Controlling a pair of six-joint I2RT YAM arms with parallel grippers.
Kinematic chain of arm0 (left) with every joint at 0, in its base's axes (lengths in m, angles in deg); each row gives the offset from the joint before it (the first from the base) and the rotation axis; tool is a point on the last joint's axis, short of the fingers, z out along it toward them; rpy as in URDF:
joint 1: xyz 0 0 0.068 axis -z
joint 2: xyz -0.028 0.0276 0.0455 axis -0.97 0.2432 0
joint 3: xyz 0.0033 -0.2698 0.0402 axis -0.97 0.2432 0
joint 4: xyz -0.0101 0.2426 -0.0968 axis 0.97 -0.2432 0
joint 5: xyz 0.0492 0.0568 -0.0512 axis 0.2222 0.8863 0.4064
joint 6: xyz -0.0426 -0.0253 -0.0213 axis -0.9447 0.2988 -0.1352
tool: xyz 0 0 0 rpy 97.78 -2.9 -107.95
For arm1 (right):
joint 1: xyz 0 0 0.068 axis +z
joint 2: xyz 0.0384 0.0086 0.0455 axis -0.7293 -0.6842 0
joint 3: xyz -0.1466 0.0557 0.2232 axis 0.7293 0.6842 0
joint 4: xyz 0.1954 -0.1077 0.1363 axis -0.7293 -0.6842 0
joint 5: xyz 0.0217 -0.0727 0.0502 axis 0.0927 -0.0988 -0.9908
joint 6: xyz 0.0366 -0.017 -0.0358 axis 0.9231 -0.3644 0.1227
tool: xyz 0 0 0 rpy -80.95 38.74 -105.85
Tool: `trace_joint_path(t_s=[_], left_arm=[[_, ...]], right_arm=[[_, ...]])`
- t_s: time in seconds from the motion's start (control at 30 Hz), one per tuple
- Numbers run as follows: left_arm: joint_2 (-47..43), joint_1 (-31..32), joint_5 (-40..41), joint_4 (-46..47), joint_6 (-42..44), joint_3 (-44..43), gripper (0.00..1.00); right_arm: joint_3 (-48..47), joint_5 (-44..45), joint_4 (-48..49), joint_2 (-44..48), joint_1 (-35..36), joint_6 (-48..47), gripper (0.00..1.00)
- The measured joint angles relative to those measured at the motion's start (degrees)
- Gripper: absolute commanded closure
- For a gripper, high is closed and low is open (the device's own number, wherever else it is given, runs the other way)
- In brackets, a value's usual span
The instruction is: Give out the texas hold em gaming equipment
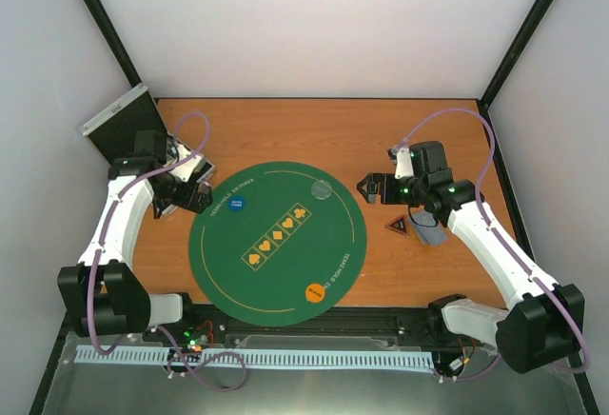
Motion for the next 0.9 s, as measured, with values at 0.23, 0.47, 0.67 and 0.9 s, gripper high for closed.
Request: trace_joint_path(t_s=[0.23, 0.47, 0.67, 0.9], left_arm=[[1.09, -4.17, 3.17, -1.53, -0.72, -0.31, 0.00], [9.18, -15.47, 3.74, 0.59, 4.28, -2.78, 0.00], [16.28, -23.26, 3.30, 5.49, 9.03, -7.04, 0.01], [20.70, -24.63, 6.58, 15.56, 13.77, -7.43, 0.28]], right_arm=[[1.16, -1.07, 1.77, -0.70, 0.00, -1.25, 0.00], [1.16, -2.49, 3.48, -4.35, -0.02, -1.92, 0.00], [0.63, -9.90, 7.89, -8.31, 0.46, -2.10, 0.00], [-13.97, -11.93, 7.96, -17.79, 6.25, -2.12, 0.00]])
